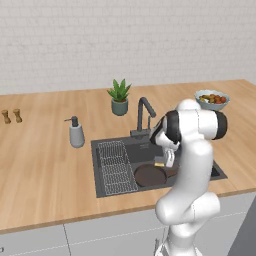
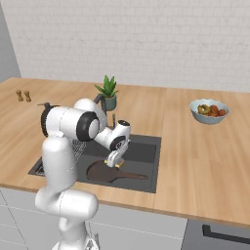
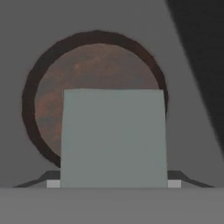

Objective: Pick the pan and sponge and place them into the sink. Then turn on the water.

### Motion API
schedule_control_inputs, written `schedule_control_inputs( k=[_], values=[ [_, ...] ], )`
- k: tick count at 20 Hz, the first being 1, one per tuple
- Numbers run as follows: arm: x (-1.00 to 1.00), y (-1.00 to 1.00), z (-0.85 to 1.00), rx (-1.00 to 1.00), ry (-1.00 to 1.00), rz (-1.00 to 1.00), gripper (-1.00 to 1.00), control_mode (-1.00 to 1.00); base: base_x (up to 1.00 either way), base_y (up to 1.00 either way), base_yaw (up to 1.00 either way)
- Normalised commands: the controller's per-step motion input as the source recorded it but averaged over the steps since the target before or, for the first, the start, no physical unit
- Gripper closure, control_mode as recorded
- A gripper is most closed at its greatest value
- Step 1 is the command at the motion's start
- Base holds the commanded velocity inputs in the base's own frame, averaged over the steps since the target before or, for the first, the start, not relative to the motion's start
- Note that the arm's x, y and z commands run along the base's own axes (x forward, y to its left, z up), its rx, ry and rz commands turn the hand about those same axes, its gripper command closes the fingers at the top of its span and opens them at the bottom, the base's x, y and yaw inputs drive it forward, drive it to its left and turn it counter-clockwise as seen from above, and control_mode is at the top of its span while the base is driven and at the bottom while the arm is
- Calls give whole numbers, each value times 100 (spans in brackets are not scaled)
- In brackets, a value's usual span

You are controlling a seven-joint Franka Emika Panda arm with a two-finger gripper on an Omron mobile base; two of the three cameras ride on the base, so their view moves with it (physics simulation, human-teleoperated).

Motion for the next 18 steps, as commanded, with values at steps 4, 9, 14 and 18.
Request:
schedule_control_inputs(
  k=[4, 9, 14, 18],
  values=[
    [9, 4, -37, 0, 0, 17, 100, -100, 0, 0, 0],
    [5, 28, -29, 0, 0, 8, 100, -100, 0, 0, 0],
    [7, 36, -19, 0, 0, 5, 100, -100, 0, 0, 0],
    [4, 25, -22, 0, 0, 6, 100, -100, 0, 0, 0]
  ],
)
